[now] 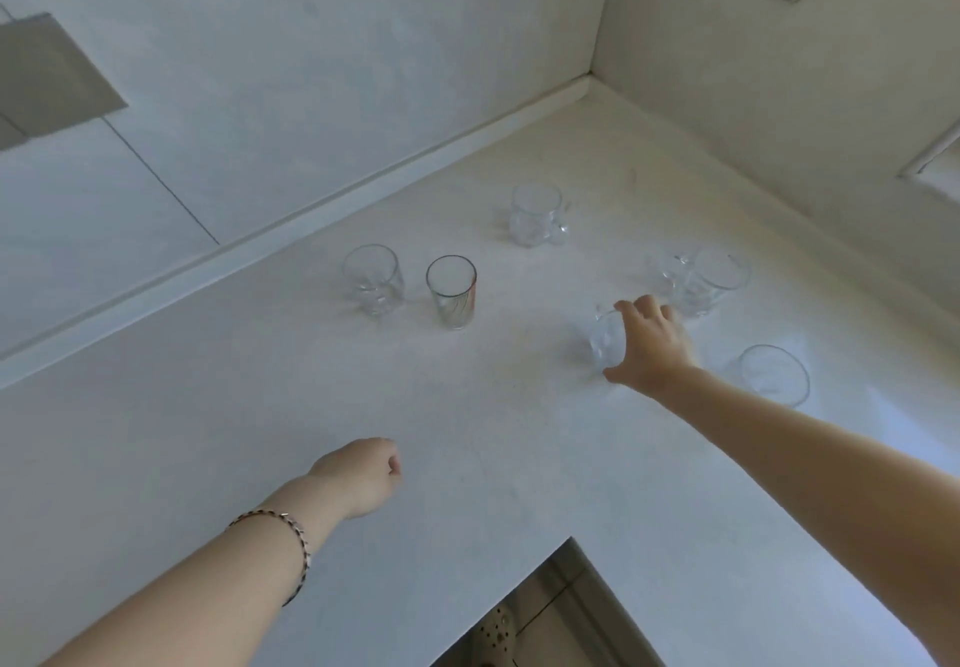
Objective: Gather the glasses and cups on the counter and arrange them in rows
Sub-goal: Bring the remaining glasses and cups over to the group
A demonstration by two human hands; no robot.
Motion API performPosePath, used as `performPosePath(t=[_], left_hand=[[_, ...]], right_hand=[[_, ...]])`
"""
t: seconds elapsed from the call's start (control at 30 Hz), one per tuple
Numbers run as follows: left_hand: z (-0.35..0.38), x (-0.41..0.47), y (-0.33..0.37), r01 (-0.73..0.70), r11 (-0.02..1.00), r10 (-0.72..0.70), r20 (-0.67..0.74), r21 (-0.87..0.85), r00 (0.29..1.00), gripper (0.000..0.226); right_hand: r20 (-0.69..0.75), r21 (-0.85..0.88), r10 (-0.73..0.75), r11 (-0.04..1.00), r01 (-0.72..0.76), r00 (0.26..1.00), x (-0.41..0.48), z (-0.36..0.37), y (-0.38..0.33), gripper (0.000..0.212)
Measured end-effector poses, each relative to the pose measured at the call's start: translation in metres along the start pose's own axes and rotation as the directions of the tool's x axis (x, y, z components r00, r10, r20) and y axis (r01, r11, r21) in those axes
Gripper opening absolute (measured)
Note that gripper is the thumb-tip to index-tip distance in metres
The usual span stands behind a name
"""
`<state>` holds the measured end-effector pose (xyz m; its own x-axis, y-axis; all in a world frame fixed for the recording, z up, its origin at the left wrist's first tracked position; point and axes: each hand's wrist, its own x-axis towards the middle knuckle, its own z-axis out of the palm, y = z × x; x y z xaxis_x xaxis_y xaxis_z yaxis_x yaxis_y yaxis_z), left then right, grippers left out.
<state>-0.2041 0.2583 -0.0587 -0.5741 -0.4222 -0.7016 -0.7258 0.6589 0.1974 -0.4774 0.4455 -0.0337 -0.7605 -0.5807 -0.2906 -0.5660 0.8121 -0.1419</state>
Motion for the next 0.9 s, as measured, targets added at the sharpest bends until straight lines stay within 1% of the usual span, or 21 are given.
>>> performPosePath(t=[0.1, 0.2, 0.4, 0.47, 0.6, 0.7, 0.9], left_hand=[[0.006, -0.015, -0.028, 0.030, 0.999, -0.031, -0.006, -0.042, 1.000, 0.006], [0.016, -0.037, -0.067, 0.059, 0.994, -0.062, -0.027, -0.095, 0.998, 0.007], [0.048, -0.102, -0.175, 0.154, 0.966, -0.170, -0.060, -0.207, 0.984, 0.015], [0.060, -0.127, -0.220, 0.187, 0.951, -0.208, -0.062, -0.245, 0.976, 0.019], [0.085, -0.181, -0.314, 0.239, 0.923, -0.272, -0.074, -0.301, 0.959, 0.009], [0.103, -0.223, -0.382, 0.271, 0.890, -0.324, -0.091, -0.366, 0.942, 0.009], [0.140, -0.294, -0.487, 0.363, 0.821, -0.438, -0.079, -0.441, 0.895, 0.011]], right_hand=[[0.053, 0.033, -0.085, 0.996, 0.083, 0.995, -0.026, 0.003, -0.038, 0.085], [0.113, 0.040, -0.189, 0.982, 0.186, 0.975, -0.055, 0.009, -0.093, 0.086], [0.207, -0.015, -0.403, 0.910, 0.415, 0.891, -0.126, 0.040, -0.225, 0.087], [0.223, -0.017, -0.446, 0.887, 0.461, 0.867, -0.152, 0.054, -0.273, 0.086], [0.263, -0.023, -0.521, 0.838, 0.546, 0.812, -0.209, 0.088, -0.369, 0.086], [0.295, -0.018, -0.565, 0.803, 0.596, 0.771, -0.250, 0.112, -0.442, 0.085], [0.333, 0.016, -0.624, 0.753, 0.657, 0.707, -0.317, 0.154, -0.572, 0.085]])
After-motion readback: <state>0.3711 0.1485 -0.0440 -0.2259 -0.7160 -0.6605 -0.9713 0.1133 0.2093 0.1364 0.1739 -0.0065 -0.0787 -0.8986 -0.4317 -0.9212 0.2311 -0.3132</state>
